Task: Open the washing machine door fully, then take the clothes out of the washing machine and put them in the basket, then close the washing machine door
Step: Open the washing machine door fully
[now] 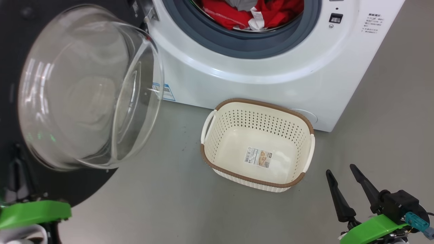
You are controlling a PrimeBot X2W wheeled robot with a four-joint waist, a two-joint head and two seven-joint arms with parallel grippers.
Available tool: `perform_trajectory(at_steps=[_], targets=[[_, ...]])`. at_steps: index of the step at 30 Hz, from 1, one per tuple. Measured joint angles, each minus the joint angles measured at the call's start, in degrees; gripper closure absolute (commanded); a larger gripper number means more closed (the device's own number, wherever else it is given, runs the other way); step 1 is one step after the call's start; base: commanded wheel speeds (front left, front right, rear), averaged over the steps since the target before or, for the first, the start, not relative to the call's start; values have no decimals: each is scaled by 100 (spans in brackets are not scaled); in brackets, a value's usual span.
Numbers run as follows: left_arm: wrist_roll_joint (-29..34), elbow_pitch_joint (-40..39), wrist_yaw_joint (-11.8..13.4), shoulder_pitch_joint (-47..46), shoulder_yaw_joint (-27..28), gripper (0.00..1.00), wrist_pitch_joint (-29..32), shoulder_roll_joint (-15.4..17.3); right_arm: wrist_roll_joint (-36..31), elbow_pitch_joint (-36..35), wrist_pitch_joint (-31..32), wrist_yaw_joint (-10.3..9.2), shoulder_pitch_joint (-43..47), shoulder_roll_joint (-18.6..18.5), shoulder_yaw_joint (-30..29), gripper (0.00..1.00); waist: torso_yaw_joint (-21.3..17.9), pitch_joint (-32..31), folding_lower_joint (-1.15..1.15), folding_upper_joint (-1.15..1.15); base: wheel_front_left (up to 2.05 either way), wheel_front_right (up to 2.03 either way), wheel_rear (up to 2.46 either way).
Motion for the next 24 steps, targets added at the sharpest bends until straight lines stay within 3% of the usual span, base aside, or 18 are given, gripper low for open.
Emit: perform_trajectory(at_steps=[11,24], targets=[[297,491,-194,-711,859,100,0,-30,-1,-31,0,0,-185,-124,-3,0,-81,261,0,0,0,0,0],[649,1094,-337,-1336,1637,100,-1,204,-2,-86,0,0,-340,-231,-1,0,-228,529,0,0,0,0,0]])
